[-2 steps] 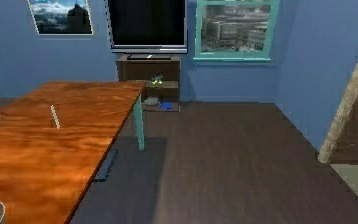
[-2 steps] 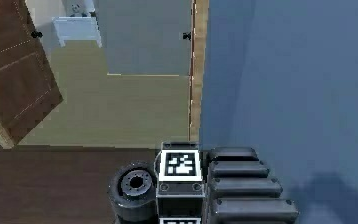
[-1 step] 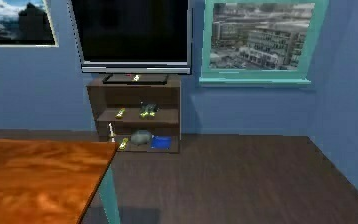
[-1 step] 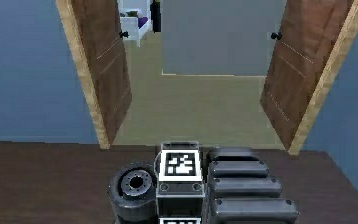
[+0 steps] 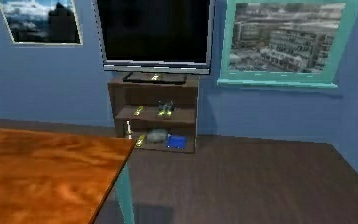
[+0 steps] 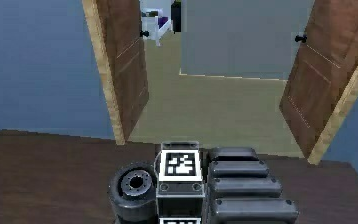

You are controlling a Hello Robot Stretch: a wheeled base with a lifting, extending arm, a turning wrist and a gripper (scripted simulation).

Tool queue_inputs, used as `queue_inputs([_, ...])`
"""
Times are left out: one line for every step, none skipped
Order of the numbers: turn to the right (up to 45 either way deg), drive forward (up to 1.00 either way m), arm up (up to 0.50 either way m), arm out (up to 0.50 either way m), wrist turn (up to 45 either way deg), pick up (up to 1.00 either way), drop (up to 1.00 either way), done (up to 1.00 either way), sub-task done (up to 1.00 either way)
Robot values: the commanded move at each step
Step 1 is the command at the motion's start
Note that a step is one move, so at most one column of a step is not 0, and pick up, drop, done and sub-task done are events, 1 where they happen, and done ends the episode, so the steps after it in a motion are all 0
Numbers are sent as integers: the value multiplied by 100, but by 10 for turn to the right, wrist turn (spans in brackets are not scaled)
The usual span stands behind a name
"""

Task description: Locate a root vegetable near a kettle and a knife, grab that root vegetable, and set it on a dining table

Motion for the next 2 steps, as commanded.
queue_inputs([0,10,0,0,0,0,0,0,0])
queue_inputs([-450,0,0,0,0,0,0,0,0])
